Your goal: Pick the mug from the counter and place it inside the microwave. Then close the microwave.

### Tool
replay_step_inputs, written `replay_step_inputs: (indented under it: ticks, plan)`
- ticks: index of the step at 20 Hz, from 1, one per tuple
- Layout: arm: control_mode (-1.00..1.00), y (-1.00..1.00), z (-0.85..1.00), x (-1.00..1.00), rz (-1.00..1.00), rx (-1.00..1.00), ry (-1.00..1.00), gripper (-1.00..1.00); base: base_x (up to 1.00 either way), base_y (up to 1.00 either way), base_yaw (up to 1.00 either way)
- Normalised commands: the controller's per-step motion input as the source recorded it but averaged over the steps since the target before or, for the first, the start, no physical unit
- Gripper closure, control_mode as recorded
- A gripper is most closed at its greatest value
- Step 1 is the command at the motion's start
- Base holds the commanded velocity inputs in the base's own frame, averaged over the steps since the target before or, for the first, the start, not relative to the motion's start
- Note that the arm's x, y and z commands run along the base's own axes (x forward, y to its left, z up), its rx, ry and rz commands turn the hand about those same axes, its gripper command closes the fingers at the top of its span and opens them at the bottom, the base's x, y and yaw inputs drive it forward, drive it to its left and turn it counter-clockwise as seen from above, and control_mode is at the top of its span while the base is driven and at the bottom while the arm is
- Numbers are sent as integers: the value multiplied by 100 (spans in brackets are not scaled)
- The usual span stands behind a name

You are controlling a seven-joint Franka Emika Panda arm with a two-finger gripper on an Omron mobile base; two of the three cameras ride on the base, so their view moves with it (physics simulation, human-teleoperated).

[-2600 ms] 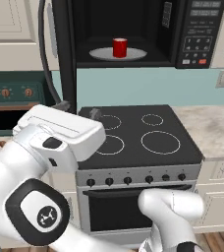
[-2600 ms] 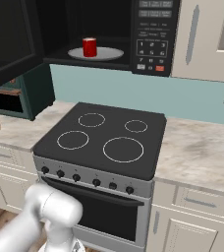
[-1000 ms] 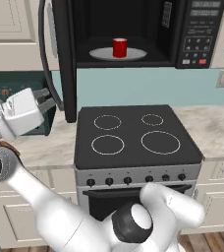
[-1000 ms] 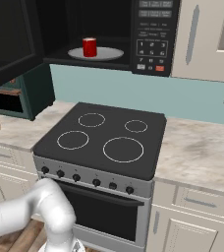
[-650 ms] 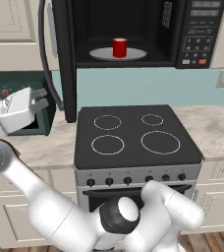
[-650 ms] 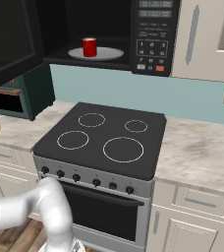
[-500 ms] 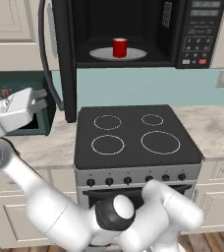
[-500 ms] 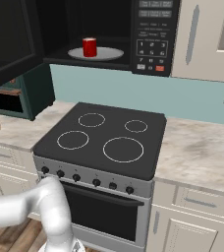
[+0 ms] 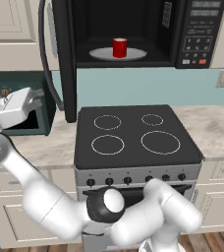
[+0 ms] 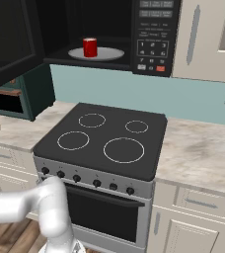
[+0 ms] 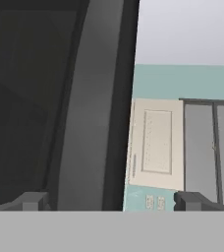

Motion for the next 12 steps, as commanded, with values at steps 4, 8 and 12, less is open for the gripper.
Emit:
replay_step_inputs:
  ticks: [4, 8, 12]
  plan:
    - [-100, 21, 0, 16, 0, 0, 2, -100, 0, 0, 0]
    - [-100, 16, -1, 17, 0, 0, 3, -100, 0, 0, 0]
    - [-100, 14, -2, 22, 1, 0, 4, -100, 0, 0, 0]
